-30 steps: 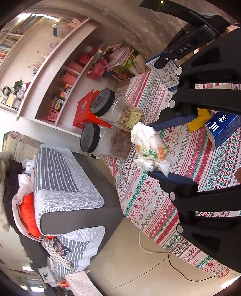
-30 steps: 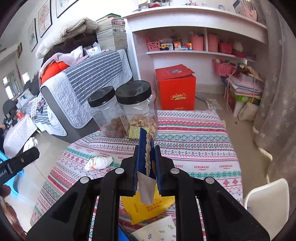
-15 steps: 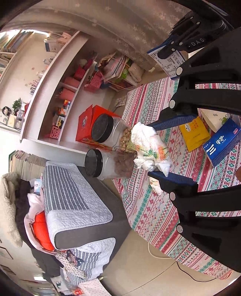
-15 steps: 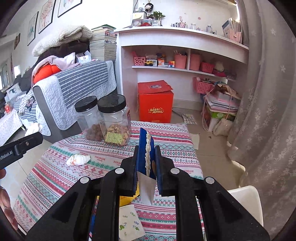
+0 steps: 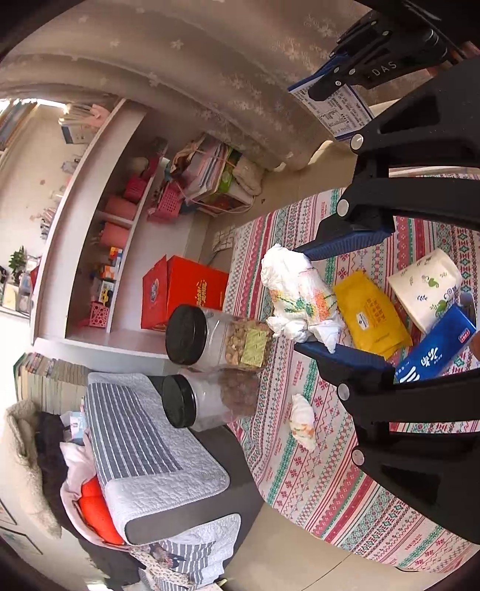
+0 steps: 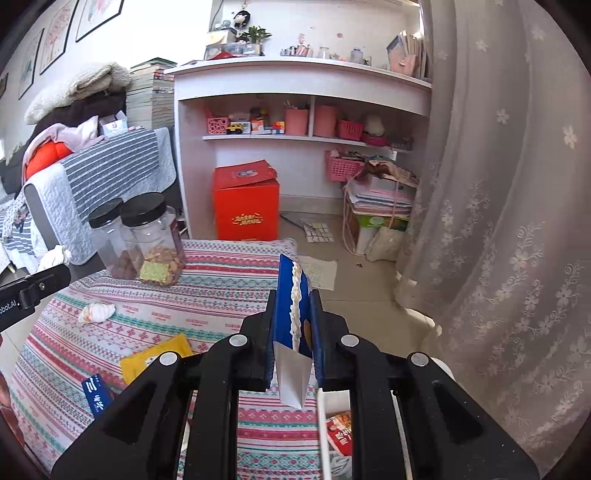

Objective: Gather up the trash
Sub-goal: 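Carry the blue-and-white box to the bin and open the right gripper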

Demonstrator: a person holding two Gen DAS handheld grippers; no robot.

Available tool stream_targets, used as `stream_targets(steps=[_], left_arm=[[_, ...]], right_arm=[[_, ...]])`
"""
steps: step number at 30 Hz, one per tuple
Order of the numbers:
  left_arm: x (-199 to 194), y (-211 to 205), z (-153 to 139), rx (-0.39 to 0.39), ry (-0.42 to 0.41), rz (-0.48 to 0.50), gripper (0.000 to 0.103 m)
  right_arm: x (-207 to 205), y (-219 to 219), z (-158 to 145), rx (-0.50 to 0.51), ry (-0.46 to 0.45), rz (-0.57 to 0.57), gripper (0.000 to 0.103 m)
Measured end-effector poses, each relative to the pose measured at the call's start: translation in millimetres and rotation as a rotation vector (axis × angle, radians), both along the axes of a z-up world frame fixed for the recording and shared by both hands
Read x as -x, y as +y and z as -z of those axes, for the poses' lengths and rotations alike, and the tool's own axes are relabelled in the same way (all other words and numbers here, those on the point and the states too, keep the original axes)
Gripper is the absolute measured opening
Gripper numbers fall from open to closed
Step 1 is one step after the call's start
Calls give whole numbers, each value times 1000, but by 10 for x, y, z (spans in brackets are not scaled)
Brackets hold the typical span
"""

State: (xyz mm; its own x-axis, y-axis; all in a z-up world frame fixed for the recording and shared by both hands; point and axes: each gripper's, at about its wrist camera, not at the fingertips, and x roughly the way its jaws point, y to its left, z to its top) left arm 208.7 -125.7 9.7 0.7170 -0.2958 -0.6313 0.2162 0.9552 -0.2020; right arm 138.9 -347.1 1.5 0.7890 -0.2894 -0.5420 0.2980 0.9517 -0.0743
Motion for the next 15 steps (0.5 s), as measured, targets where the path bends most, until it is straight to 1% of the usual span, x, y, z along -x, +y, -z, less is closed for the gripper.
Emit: stream_targets(steps=[8,15], left_arm=[[125,-595,49,-15,6,98,44],[253,-1128,97,-27,17,185,44]], right_arm=[[278,-544,66,4,24,114,17],[559,-1009,215,-8,74,200,18]])
